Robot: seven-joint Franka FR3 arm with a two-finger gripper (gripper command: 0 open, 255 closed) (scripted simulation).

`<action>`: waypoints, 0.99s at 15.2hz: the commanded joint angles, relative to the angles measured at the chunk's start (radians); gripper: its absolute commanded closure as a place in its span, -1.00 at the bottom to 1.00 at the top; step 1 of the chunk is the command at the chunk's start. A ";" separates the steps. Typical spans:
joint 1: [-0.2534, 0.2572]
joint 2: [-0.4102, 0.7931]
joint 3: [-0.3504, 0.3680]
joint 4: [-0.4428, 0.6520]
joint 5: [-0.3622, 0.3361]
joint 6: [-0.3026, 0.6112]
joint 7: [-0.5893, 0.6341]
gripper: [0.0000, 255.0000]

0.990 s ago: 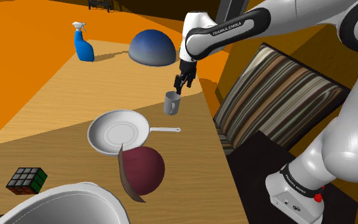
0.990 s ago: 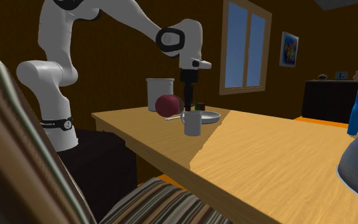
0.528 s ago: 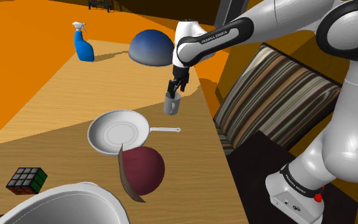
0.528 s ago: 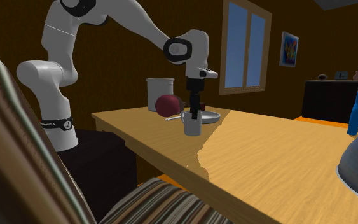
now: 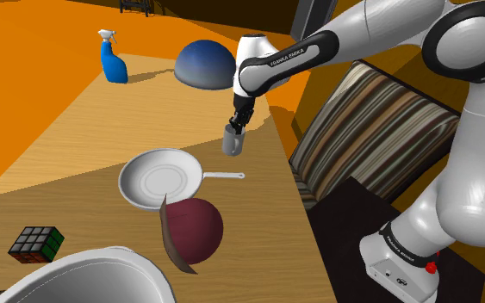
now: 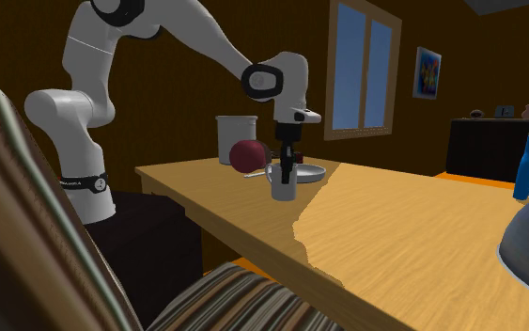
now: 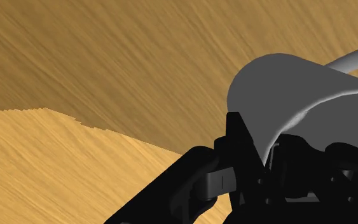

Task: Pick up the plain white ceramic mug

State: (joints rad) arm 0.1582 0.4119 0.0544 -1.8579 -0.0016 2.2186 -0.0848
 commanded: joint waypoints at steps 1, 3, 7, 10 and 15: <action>0.000 0.000 0.000 0.000 0.000 0.000 0.000 1.00; 0.000 0.000 0.000 0.000 0.000 0.000 0.000 1.00; 0.000 -0.007 0.000 0.004 0.000 -0.011 0.001 1.00; 0.000 -0.029 0.001 0.015 0.001 -0.043 0.000 1.00; -0.001 -0.062 0.002 0.038 0.003 -0.099 0.000 1.00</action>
State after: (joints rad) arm 0.1581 0.3567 0.0564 -1.8243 0.0012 2.1303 -0.0839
